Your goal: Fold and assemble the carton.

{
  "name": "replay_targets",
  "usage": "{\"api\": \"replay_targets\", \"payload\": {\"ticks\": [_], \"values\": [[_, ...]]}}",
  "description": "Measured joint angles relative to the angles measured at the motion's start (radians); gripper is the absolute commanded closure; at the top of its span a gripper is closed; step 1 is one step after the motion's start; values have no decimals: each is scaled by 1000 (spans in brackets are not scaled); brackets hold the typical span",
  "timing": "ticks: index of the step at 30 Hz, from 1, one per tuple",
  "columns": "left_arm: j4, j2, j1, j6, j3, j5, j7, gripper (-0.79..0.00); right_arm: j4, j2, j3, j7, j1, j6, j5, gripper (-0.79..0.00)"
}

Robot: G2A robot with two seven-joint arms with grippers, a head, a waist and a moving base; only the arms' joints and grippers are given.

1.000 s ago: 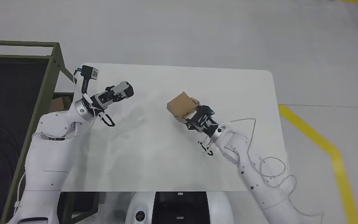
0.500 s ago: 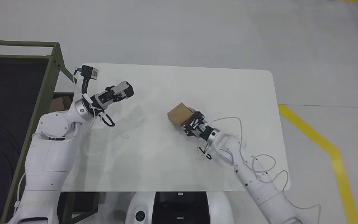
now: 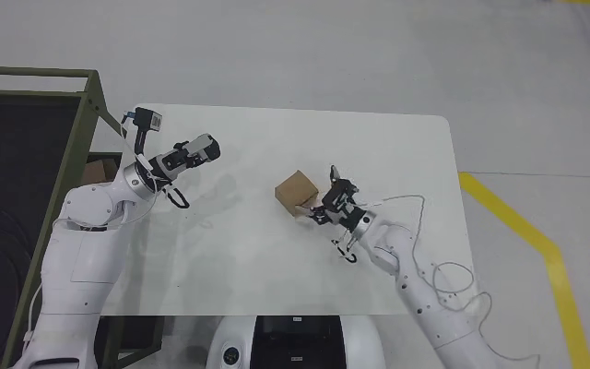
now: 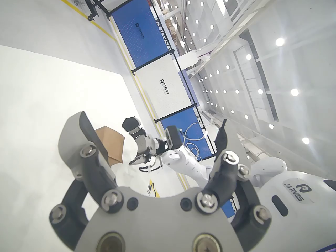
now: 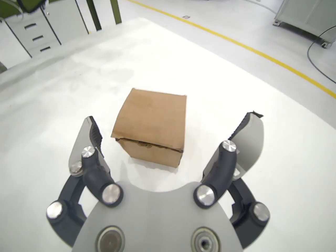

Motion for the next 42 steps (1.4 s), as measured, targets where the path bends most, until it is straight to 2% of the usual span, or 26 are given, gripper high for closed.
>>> {"api": "replay_targets", "payload": {"ticks": [3, 7, 10, 21, 30, 37, 42], "values": [[0, 0, 0, 0, 0, 0, 0, -785, -4, -1, 12, -8, 2, 44, 15, -785], [0, 0, 0, 0, 0, 0, 0, -785, 29, -12, -20, 47, 31, 166, -27, -785], [0, 0, 0, 0, 0, 0, 0, -785, 60, -19, -47, 82, 50, 206, -46, -785], [0, 0, 0, 0, 0, 0, 0, -785, 86, -24, -67, 95, 55, 229, -58, -785], [0, 0, 0, 0, 0, 0, 0, -785, 57, -17, -39, 5, 32, 243, -53, -785], [0, 0, 0, 0, 0, 0, 0, -785, 72, -18, -35, 75, 40, 267, -62, -785], [0, 0, 0, 0, 0, 0, 0, -785, 62, -18, -33, 48, 37, 262, -54, -785]]}}
